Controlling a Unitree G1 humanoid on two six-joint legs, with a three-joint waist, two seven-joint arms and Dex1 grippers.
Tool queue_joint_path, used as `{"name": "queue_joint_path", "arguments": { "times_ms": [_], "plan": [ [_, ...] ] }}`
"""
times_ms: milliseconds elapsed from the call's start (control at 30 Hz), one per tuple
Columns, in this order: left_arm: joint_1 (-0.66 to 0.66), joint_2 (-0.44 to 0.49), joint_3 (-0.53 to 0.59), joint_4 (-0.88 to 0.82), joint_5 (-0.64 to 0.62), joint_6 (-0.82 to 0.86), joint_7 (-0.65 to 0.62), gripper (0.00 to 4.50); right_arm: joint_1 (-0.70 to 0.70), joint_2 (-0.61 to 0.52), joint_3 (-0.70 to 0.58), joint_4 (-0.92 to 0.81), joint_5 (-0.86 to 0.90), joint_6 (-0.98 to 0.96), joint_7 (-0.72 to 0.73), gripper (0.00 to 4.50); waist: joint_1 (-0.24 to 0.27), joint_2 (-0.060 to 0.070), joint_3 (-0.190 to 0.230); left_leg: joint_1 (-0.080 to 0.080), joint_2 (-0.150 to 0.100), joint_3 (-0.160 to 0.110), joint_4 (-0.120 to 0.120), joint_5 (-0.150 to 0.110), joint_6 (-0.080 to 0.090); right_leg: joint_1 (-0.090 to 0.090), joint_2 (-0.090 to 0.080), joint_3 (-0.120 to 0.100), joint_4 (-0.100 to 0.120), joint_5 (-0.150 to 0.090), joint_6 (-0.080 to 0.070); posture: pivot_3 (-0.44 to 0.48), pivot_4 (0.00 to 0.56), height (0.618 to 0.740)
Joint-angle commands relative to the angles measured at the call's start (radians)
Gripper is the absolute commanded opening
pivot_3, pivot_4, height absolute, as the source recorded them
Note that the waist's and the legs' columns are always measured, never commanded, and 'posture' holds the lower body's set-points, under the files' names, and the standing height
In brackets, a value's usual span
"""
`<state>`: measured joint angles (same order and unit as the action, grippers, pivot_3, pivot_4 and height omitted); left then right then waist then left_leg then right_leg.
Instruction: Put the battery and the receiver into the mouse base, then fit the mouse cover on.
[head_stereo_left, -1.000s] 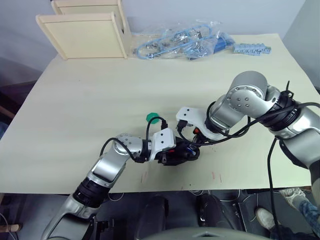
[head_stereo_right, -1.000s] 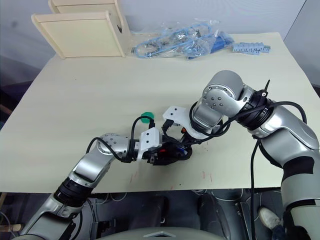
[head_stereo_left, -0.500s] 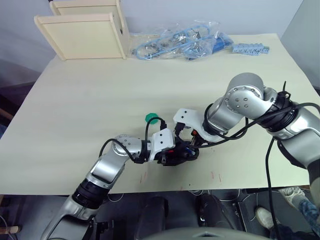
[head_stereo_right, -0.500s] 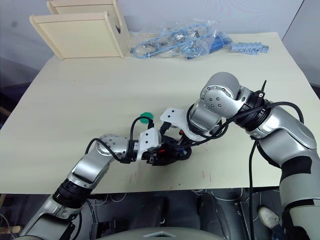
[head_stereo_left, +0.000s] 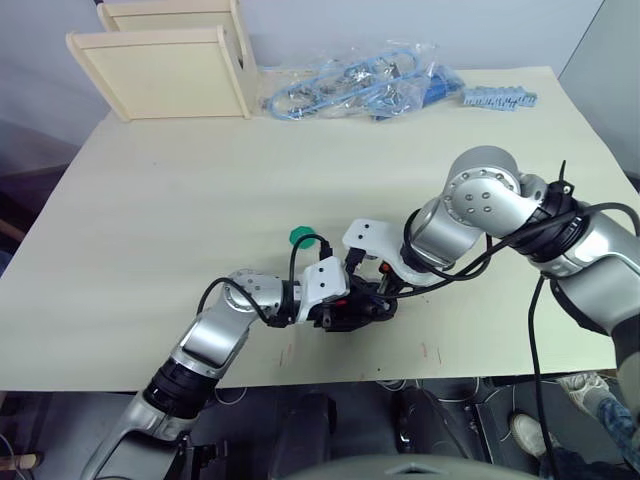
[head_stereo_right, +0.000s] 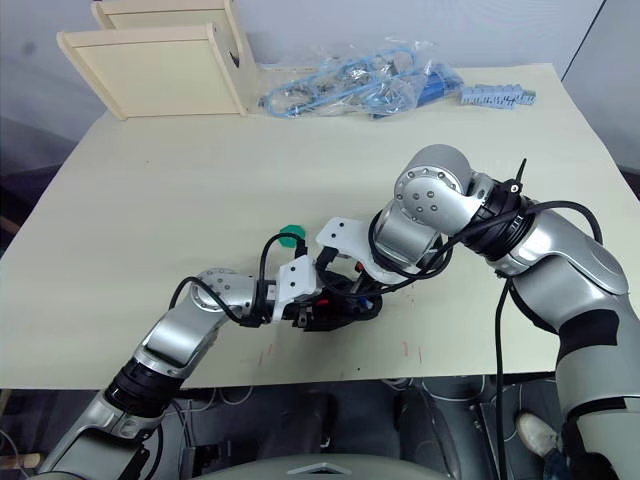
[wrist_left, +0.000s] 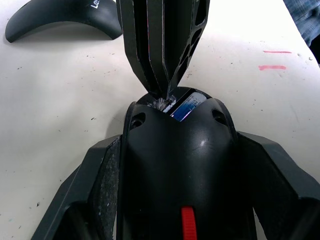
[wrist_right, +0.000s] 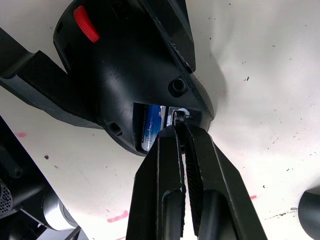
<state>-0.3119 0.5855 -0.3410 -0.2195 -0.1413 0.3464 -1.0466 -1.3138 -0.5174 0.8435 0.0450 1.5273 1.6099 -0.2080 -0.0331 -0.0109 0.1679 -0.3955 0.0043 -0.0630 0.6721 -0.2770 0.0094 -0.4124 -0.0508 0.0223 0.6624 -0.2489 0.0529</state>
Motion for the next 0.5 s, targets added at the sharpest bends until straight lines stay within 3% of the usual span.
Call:
{"name": "queue_joint_path", "arguments": {
  "times_ms": [33, 233, 333, 500],
  "plan": [
    [0.008, -0.009, -0.020, -0.021, 0.001, 0.004, 0.003, 2.92, 0.024, 0.032, 0.002, 0.007, 0.033, 0.005, -0.016, 0.00, -0.001, 0.000, 0.000, 0.000, 0.000, 0.000, 0.000, 0.000, 0.000, 0.000, 0.000, 0.000, 0.000, 0.000, 0.000, 0.000, 0.150, 0.740],
    [0.012, -0.009, -0.020, -0.028, 0.000, 0.007, 0.006, 2.92, 0.035, 0.031, -0.007, 0.013, 0.044, 0.005, -0.027, 0.00, -0.002, 0.000, 0.000, 0.000, 0.000, 0.000, 0.000, 0.000, 0.000, 0.000, 0.000, 0.000, 0.000, 0.000, 0.000, 0.000, 0.150, 0.740],
    [0.017, -0.008, -0.020, -0.034, -0.001, 0.010, 0.007, 2.92, 0.038, 0.020, -0.013, 0.009, 0.044, 0.005, -0.026, 0.96, -0.002, 0.000, 0.000, 0.000, 0.000, 0.000, 0.000, 0.000, 0.000, 0.000, 0.000, 0.000, 0.000, 0.000, 0.000, 0.000, 0.150, 0.740],
    [0.020, -0.007, -0.018, -0.036, -0.002, 0.012, 0.007, 2.92, -0.002, -0.028, -0.030, 0.008, 0.035, 0.005, 0.004, 3.23, 0.000, 0.001, 0.000, -0.001, -0.001, 0.000, -0.001, 0.000, 0.000, 0.000, -0.001, 0.000, -0.001, 0.000, 0.000, 0.000, 0.150, 0.740]
  ]
}}
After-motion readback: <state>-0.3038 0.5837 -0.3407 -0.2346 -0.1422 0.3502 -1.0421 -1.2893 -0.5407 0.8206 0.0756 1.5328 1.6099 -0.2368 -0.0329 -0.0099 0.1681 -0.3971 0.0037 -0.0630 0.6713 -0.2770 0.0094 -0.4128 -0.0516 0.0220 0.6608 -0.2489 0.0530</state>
